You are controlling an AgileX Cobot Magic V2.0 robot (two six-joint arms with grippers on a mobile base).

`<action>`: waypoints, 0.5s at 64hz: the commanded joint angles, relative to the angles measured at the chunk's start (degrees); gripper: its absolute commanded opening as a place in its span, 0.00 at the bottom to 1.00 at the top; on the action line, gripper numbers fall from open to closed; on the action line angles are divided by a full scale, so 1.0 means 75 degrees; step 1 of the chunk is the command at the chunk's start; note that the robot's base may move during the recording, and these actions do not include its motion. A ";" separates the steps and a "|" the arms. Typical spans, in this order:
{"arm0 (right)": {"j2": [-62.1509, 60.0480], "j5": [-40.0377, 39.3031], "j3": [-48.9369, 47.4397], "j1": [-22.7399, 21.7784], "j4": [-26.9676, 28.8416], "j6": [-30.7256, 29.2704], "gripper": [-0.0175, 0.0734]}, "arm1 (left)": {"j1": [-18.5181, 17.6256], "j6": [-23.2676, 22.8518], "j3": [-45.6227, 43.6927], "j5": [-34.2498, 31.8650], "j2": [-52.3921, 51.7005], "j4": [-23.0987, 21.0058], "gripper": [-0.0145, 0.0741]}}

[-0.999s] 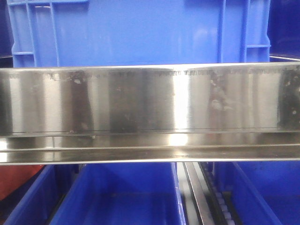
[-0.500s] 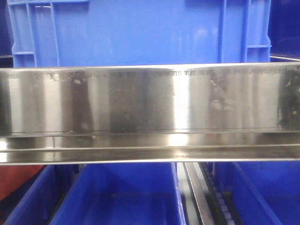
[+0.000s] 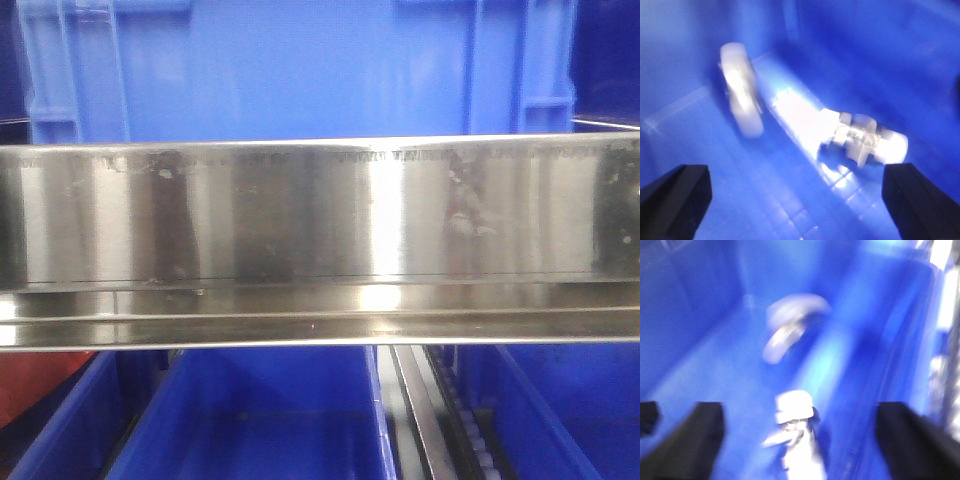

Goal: Place valve from conveyor to right shelf box
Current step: 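Lower the valves into the blue bin and open both grippers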

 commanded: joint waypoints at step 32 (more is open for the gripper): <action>-0.2412 -0.0735 0.1720 -0.0164 -0.0986 0.0428 0.02 | 0.1228 -0.0202 0.0620 0.0953 -0.2020 -0.0027 0.04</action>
